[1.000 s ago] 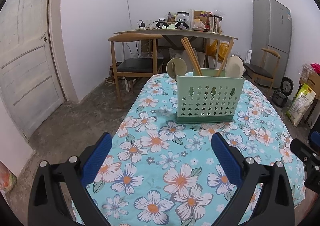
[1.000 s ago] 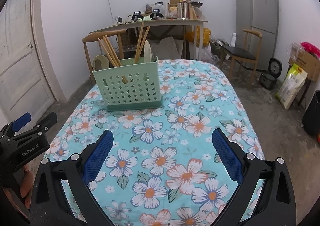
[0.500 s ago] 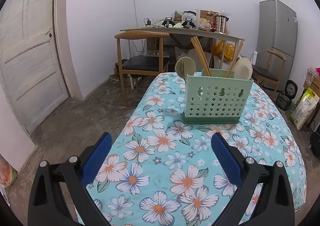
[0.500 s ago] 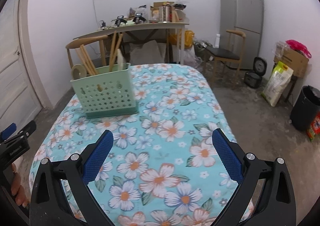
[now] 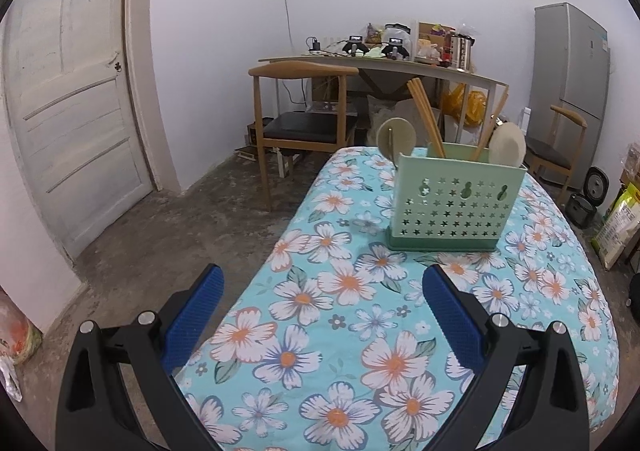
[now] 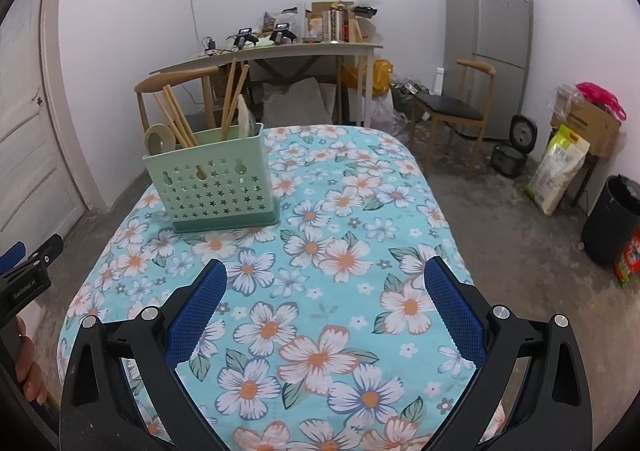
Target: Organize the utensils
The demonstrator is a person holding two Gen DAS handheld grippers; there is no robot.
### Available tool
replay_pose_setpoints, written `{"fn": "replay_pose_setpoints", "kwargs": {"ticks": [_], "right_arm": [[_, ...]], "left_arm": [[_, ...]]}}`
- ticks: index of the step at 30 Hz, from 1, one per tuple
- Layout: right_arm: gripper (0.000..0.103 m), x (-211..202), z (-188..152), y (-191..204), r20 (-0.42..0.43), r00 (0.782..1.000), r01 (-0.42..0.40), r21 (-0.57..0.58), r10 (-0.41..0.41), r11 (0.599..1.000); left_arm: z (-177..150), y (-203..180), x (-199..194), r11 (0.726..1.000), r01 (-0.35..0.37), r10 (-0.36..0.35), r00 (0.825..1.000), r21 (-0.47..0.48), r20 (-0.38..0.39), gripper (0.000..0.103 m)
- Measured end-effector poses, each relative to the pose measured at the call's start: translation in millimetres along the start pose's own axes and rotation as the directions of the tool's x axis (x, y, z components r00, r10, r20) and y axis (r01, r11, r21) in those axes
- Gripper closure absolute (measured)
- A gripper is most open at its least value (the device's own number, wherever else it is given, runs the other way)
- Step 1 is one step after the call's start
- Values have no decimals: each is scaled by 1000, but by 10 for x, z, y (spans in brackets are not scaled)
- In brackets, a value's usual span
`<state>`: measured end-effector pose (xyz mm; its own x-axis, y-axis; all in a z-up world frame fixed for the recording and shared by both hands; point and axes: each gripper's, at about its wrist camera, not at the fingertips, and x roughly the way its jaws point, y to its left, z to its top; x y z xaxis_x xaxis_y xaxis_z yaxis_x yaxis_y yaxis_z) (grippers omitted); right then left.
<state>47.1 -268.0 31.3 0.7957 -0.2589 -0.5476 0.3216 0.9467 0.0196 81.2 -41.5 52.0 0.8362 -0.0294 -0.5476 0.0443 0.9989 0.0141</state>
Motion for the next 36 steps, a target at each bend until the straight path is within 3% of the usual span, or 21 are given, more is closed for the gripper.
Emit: {"fn": "replay_pose_setpoints", "kwargs": {"ticks": [23,36], "right_arm": [[8,0,11,91,3,1000,-6,-14,6,1000],[8,20,14,64,-10,1000,3,-9,-3,1000]], "left_arm": [[5,84,-5,1000,-28,28,1000,0,7,6],[-38,42,62,998,-23,26,999,56,-42,6]]}}
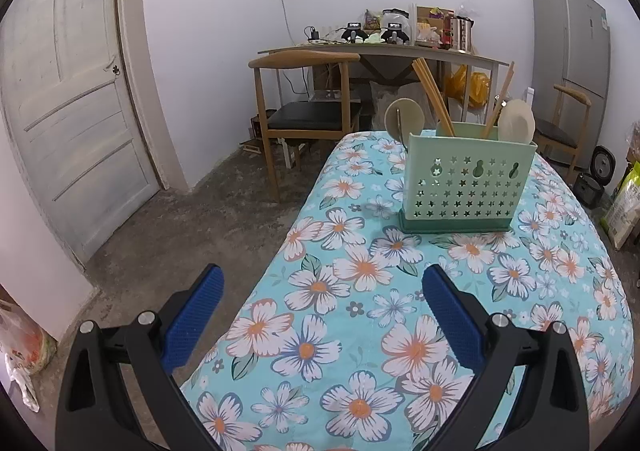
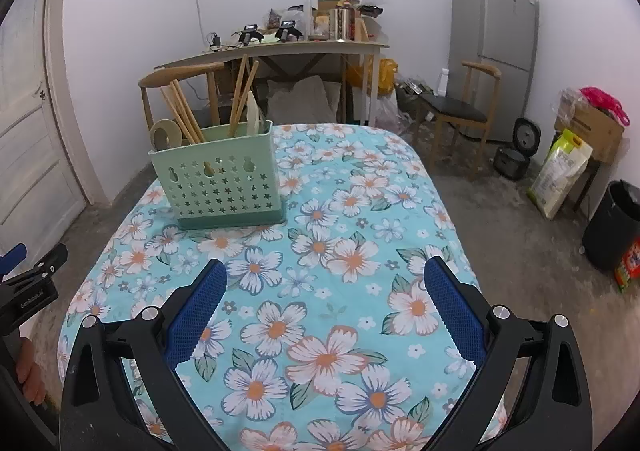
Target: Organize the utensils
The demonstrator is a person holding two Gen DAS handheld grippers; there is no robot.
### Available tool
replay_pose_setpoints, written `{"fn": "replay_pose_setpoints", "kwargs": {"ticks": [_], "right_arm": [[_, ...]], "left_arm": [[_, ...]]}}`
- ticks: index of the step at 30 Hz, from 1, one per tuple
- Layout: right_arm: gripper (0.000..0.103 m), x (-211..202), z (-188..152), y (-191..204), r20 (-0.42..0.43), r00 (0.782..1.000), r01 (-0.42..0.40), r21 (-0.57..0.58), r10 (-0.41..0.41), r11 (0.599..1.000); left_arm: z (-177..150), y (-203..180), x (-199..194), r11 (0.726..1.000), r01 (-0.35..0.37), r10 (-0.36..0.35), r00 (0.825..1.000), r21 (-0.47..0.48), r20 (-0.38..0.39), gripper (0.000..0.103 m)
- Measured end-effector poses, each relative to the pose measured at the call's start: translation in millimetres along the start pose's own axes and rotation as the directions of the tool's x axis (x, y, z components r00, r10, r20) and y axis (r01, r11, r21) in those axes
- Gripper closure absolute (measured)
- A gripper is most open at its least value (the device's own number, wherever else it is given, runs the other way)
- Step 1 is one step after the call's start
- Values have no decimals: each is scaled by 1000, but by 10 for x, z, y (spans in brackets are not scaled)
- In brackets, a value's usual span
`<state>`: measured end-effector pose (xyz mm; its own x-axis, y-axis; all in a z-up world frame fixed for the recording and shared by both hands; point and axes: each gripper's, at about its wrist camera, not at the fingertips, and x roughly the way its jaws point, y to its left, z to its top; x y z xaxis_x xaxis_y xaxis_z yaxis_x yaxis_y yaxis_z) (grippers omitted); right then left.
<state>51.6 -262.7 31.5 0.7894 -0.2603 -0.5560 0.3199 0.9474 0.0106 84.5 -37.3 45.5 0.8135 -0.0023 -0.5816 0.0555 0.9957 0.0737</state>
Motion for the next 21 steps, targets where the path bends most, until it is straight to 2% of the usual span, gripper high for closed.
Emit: {"fn": "replay_pose_setpoints", "kwargs": {"ticks": [21], "right_arm": [[8,-1,-6,-8,0,1000,-5,0,5,1000]], "left_arm": [[2,23,11,1000,-4,4,1000,-6,1,6]]}}
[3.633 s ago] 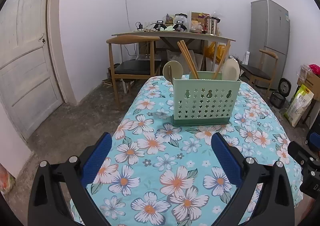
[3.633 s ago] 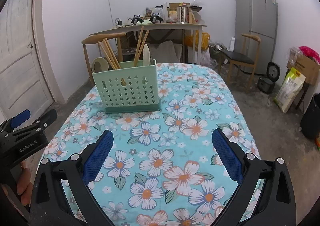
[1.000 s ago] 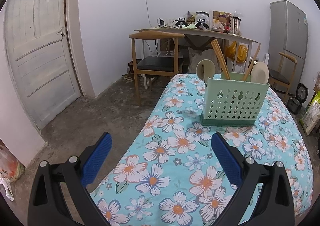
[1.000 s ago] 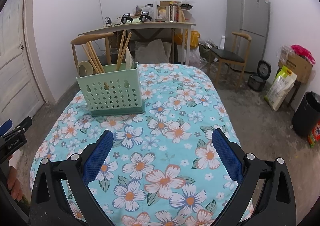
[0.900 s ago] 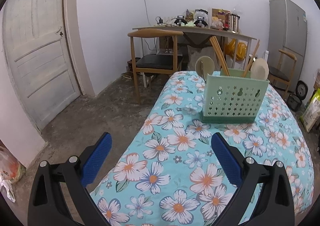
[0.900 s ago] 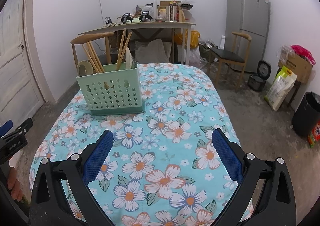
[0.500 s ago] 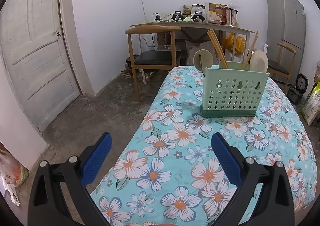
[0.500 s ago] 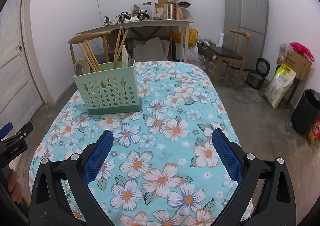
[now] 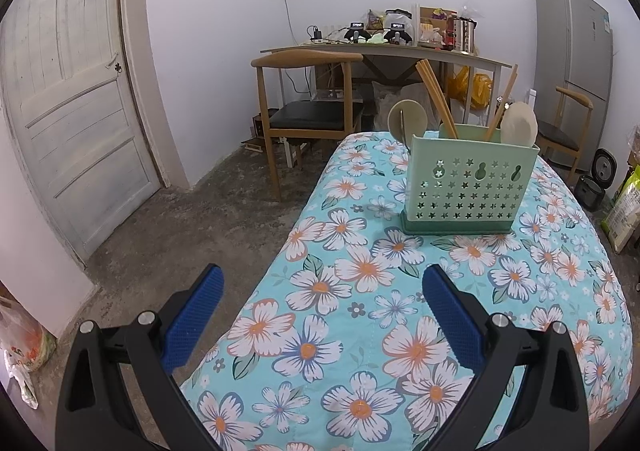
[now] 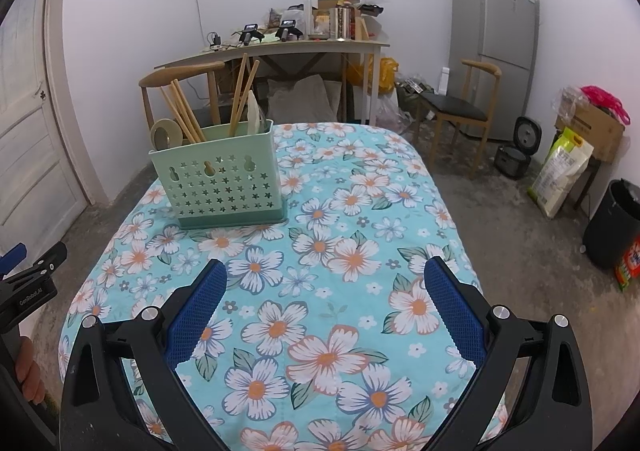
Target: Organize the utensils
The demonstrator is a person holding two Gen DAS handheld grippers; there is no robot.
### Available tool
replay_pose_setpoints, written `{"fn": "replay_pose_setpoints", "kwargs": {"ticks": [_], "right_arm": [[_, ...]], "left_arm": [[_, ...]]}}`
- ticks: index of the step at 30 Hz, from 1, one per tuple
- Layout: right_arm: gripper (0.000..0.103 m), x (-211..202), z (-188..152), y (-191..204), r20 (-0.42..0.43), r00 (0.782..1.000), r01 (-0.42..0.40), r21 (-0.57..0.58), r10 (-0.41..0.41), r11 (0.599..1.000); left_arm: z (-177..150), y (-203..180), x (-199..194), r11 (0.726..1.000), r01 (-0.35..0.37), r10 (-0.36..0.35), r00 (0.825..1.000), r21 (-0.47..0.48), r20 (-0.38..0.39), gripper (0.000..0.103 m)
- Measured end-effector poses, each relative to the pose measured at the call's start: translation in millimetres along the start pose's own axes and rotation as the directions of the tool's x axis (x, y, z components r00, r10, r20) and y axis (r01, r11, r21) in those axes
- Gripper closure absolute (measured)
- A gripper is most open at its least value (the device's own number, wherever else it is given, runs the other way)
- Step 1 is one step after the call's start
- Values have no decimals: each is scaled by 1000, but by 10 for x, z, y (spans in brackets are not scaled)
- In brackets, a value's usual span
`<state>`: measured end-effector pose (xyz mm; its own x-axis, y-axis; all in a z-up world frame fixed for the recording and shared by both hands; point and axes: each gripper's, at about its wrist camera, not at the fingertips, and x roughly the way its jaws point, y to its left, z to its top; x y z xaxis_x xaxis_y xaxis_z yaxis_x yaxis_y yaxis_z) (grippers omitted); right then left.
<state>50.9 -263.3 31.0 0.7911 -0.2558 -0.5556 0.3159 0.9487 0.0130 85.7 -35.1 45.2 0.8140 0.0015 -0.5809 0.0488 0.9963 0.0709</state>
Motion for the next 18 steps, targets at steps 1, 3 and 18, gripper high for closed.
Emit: {"fn": "replay_pose_setpoints", "kwargs": {"ticks": [1,3,18], "right_arm": [[8,1,0,3,0,1000,0,0,0,1000],[8,1,2,-1,-1,1000,-1,1,1,1000],[8,4,1,18,0,1000,-3,1,3,1000]], "left_arm": [[0,0,0,1000,0,0,1000,0,0,6],[3,-4,-4,1000,2,-2,1000,1,-2,6],[1,-10,-11,1000,3,-3,1000,1,-2,6]]}}
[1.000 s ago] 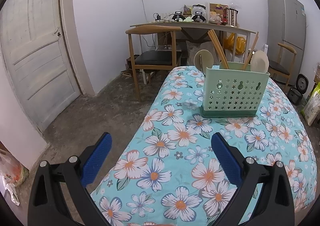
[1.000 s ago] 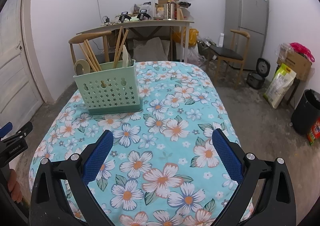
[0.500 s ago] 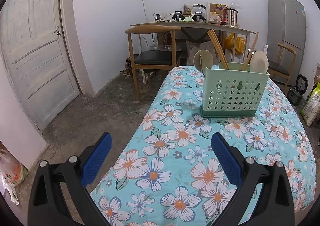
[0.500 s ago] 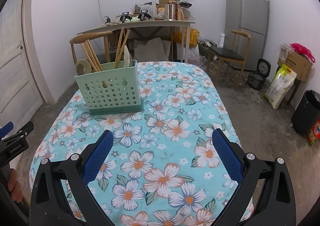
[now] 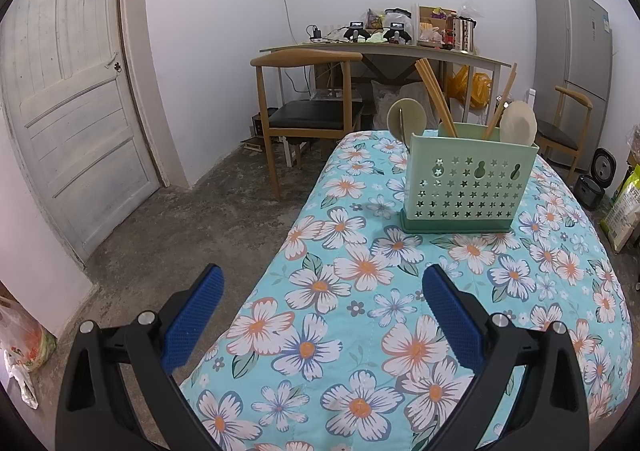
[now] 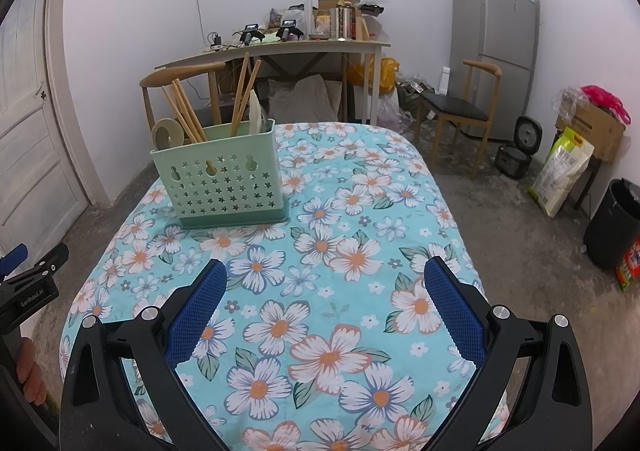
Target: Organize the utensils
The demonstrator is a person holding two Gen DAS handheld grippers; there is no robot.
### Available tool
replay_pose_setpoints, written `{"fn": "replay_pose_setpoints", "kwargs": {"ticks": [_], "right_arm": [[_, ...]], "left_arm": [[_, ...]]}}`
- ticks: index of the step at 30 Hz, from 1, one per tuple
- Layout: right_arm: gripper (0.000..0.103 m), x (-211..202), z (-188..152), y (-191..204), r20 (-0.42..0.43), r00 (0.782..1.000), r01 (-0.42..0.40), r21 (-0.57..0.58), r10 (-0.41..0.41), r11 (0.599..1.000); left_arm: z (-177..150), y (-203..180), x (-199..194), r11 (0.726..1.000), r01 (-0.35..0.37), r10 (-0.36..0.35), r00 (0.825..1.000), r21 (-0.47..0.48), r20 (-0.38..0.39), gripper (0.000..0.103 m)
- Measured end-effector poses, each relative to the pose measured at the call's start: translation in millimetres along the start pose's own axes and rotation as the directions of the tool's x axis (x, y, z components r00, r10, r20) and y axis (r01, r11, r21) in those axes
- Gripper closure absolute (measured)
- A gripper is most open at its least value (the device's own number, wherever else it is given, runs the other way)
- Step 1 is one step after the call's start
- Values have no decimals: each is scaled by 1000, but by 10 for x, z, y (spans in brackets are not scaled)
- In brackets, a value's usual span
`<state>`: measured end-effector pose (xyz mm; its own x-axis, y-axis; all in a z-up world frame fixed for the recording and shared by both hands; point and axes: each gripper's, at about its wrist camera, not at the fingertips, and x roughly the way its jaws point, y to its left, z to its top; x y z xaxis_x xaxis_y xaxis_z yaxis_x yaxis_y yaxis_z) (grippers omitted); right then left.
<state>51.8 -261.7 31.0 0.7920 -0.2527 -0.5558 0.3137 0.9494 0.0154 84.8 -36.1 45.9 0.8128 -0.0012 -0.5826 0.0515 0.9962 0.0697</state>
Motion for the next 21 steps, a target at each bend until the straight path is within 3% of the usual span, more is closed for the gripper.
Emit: {"fn": "replay_pose_setpoints", "kwargs": {"ticks": [21], "right_arm": [[8,-1,2,29,0,1000,-2,-2,2,1000]], "left_arm": [[-6,11,-12,1000,-1,1,1000,0,-3,6]]}}
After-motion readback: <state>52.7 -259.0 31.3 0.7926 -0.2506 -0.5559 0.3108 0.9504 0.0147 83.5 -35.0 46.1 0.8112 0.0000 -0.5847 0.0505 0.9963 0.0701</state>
